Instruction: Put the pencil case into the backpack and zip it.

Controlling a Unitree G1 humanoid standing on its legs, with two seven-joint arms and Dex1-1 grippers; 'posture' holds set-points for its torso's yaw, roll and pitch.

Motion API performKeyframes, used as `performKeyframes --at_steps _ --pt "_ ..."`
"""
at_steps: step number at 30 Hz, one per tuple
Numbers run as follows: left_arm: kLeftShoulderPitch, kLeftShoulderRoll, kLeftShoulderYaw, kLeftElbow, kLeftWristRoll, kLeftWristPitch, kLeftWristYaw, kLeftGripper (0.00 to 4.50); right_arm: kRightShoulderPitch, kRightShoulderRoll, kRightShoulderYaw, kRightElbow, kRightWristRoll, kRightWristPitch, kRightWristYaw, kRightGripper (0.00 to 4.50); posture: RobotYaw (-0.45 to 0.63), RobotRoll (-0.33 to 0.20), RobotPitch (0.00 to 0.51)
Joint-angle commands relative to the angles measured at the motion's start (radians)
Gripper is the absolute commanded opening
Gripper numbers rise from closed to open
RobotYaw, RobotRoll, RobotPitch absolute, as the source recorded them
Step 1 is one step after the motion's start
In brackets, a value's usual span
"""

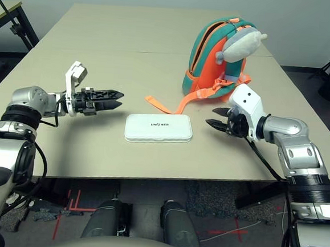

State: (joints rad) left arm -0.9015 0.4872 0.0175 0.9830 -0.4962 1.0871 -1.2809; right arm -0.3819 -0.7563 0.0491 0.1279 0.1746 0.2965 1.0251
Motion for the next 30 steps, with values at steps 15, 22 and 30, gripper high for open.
performKeyframes --at_steps 15,22,30 --pt "-0.005 0.018 -0.113 0.048 0.124 0.074 -0.097 4.5 0.0 0.0 0.019 0.008 -0.024 -0.028 0.003 0.02 -0.19 0.0 0.071" --pt "0.008 0.016 -0.142 0.068 0.165 0.056 -0.104 4.5 -0.005 0.005 0.027 0.023 -0.039 -0.043 -0.002 0.02 -0.19 0.0 0.064" --pt "-0.003 -0.016 -0.115 0.105 0.18 0.019 -0.077 4.5 -0.018 0.01 0.058 0.108 -0.12 -0.123 -0.02 0.02 -0.2 0.0 0.063"
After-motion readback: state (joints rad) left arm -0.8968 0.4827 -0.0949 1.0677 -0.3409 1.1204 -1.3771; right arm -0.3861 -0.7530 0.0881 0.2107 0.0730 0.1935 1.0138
